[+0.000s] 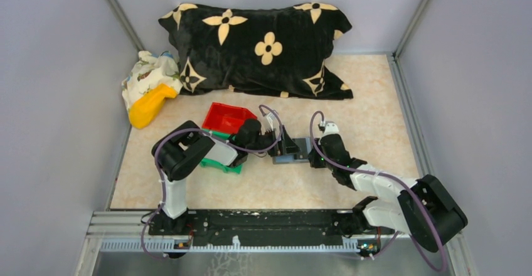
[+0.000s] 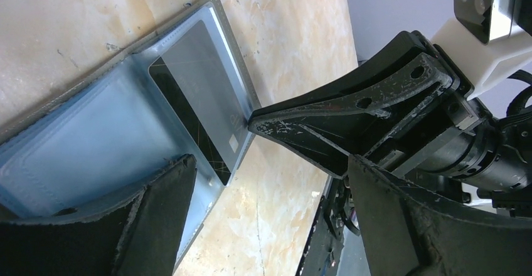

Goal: Take the credit cards out of the card holder

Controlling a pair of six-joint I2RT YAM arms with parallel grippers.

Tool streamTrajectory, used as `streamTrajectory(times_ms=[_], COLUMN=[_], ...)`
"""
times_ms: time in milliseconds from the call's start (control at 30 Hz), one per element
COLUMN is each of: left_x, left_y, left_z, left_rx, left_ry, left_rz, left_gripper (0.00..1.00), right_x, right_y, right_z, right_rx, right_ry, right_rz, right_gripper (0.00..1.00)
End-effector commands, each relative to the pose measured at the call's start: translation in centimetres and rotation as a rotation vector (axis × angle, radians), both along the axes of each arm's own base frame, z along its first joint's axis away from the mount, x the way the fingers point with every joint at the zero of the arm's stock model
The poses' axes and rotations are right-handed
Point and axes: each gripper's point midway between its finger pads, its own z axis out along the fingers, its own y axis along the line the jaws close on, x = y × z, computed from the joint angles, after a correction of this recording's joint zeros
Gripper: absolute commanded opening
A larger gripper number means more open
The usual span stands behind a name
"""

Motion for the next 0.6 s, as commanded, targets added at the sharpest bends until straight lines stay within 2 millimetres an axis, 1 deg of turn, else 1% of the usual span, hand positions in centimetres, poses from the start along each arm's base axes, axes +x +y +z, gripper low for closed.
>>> streamTrajectory(times_ms=[0, 233, 333, 400, 433, 467, 500, 567], left_x=[0.5, 0.8, 0.9, 1.0, 1.1, 1.0, 1.0, 0.9], left_y=[-0.4, -1.0, -1.4, -1.5, -1.4, -1.4, -1.4, -1.4], left_z=[-0.6, -0.5, -0.4, -0.7, -0.8, -0.8, -0.9, -1.2], left_rx=[0.012, 0.009, 0.008, 0.017, 0.020, 0.018, 0.021, 0.018], left_ry=[-0.003, -0.007, -0.007, -0.004, 0.000, 0.000, 0.003, 0.011], left_rz=[0.013, 0.014, 0.011, 0.023, 0.029, 0.027, 0.026, 0.024], left_gripper=[0.97, 0.97, 0.94, 0.81, 0.77, 0.70, 0.65, 0.54], right_x=[0.4, 0.4, 0.4, 0.3, 0.4, 0.3, 0.3, 0.3], right_y=[0.5, 0.5, 0.6, 0.6, 0.6, 0.6, 0.5, 0.5], right_z=[0.2, 0.2, 0.1, 0.1, 0.1, 0.0, 0.0, 0.0], right_rx=[0.048, 0.051, 0.054, 0.056, 0.056, 0.055, 0.055, 0.055], right_ry=[-0.012, -0.012, -0.010, -0.007, -0.008, -0.007, -0.007, -0.007], right_rz=[-0.001, 0.001, 0.003, 0.002, 0.002, 0.002, 0.000, 0.001], right_gripper=[0.00, 0.00, 0.00, 0.00, 0.00, 0.00, 0.00, 0.00])
